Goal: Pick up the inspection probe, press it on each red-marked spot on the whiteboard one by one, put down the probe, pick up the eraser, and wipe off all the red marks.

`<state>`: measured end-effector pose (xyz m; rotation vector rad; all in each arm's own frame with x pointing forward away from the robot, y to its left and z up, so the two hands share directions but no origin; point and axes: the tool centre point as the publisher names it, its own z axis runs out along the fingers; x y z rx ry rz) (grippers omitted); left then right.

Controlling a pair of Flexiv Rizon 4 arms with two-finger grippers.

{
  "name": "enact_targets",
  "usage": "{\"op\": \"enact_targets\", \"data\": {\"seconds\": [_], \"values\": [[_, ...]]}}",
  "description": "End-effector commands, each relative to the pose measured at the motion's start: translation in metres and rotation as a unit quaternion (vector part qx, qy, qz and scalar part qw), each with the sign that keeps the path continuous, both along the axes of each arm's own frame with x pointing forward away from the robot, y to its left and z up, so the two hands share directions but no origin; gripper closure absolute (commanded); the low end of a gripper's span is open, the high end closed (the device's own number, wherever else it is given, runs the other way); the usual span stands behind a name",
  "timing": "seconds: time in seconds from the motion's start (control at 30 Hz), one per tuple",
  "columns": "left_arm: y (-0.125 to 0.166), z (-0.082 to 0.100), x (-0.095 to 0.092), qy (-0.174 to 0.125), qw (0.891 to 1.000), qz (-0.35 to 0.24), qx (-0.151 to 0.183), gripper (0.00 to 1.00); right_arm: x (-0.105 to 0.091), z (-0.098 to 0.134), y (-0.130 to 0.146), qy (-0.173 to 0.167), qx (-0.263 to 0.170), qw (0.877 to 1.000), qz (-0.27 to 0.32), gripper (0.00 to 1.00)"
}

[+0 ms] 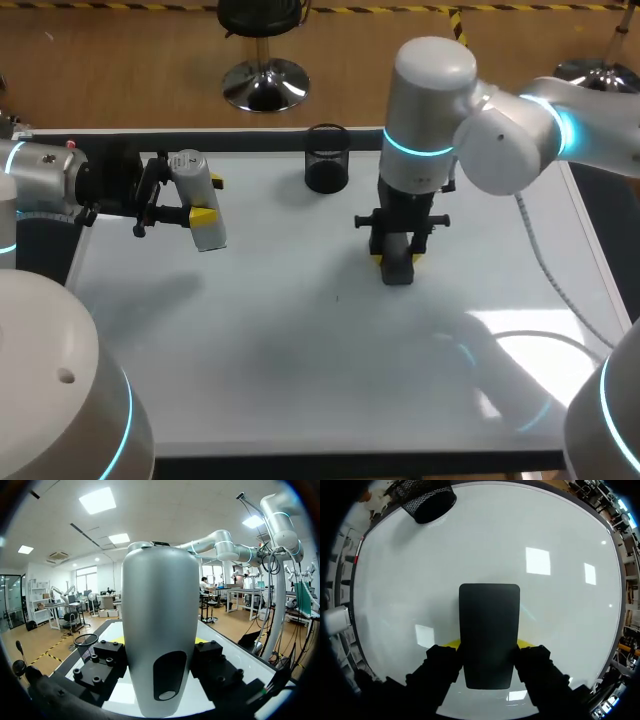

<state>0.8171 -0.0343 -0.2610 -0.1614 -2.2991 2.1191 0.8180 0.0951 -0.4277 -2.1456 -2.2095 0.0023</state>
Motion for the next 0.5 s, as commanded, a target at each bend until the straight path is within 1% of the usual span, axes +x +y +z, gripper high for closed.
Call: {"op": "enact_targets", "data": {"seconds": [0.03, 0.13, 0.3, 0.43, 0.5], "values": [[0.0, 0.001, 0.0, -0.001, 1.0, 0.0, 0.0, 1.0, -0.001, -0.006, -0.019, 0.003, 0.005, 1.0, -0.003, 1.0], [0.0, 0.001, 0.0, -0.001, 1.0, 0.0, 0.0, 1.0, -0.001, -0.004, -0.03, 0.008, 0.011, 1.0, -0.007, 1.0], [0.0, 0.001, 0.0, -0.001, 1.0, 0.0, 0.0, 1.0, -0.001, 0.001, -0.047, 0.006, 0.008, 1.0, -0.018, 1.0], [0.0, 0.001, 0.0, -0.001, 1.0, 0.0, 0.0, 1.0, -0.006, 0.017, -0.057, 0.007, 0.028, 1.0, -0.012, 1.0], [0.0, 0.001, 0.0, -0.001, 1.0, 0.0, 0.0, 1.0, -0.01, 0.03, -0.059, -0.001, 0.029, 1.0, -0.004, 1.0]]}}
